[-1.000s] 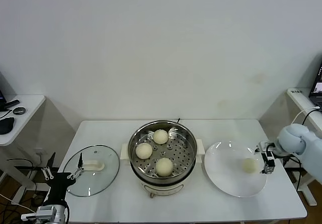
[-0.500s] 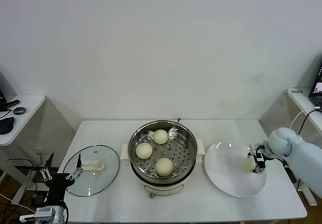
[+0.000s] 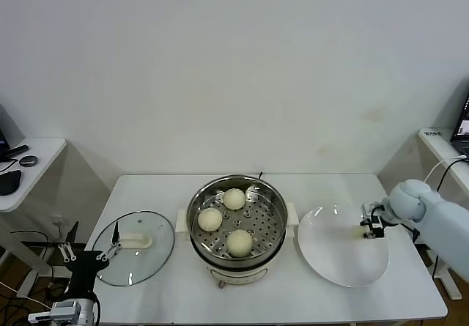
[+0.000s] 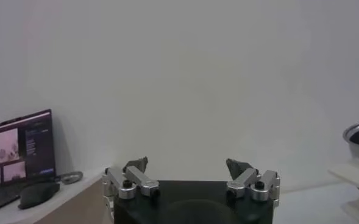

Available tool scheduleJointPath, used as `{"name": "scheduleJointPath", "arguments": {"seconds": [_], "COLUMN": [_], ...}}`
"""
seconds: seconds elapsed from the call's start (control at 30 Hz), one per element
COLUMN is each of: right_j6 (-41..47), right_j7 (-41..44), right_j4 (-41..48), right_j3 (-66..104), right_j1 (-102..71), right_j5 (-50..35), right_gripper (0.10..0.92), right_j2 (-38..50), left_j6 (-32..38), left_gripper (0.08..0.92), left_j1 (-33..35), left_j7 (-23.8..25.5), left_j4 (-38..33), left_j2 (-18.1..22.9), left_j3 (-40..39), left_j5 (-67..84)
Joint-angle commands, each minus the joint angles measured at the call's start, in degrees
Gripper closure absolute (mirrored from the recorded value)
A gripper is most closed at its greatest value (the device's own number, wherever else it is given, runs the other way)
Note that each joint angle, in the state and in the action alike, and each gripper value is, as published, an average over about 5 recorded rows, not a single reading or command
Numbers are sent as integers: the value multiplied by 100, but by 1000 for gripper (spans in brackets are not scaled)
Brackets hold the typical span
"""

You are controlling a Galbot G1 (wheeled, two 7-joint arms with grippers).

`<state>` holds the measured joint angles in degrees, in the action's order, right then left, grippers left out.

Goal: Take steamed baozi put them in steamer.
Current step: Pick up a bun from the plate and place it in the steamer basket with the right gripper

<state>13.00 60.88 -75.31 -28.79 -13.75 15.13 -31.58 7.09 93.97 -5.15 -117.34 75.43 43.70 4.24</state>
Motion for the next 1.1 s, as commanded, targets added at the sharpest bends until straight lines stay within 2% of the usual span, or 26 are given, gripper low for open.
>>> {"name": "scheduleJointPath", "arguments": {"seconds": [0.03,0.17,0.33,0.57,0.73,1.1], "right_j6": [346,809,1662,2765,2878,2881], "right_j7": [-25,-171,-510,-1217,-1598,-1833], "right_j4": [-770,-1273,-2159,-3111,-3097,-2583], "right_j3": [-1165,-2322,-3954,-4856,-5036,-5004], "right_j1": [1609,3321,5397,6414,6084,4931], "right_j5": [-961,-2064,-3439,-5072,-5118,-4529], "right_gripper": [678,666,660,660,660,652], "right_j2": [568,565,83,-1088,-1704,-2125], "left_j6": [-4,-6,-27,-48,-50,-85], "left_gripper": [177,177,177,177,177,177], "left_j1": [-21,-71,-156,-216,-189,-157], "left_j7": [3,3,3,3,0,-3], "left_j4": [10,41,71,89,69,-46], "left_j2": [-8,-21,-37,-78,-69,2], "left_j3": [-26,-87,-150,-169,-132,-1], "left_j5": [5,6,5,14,19,46]}}
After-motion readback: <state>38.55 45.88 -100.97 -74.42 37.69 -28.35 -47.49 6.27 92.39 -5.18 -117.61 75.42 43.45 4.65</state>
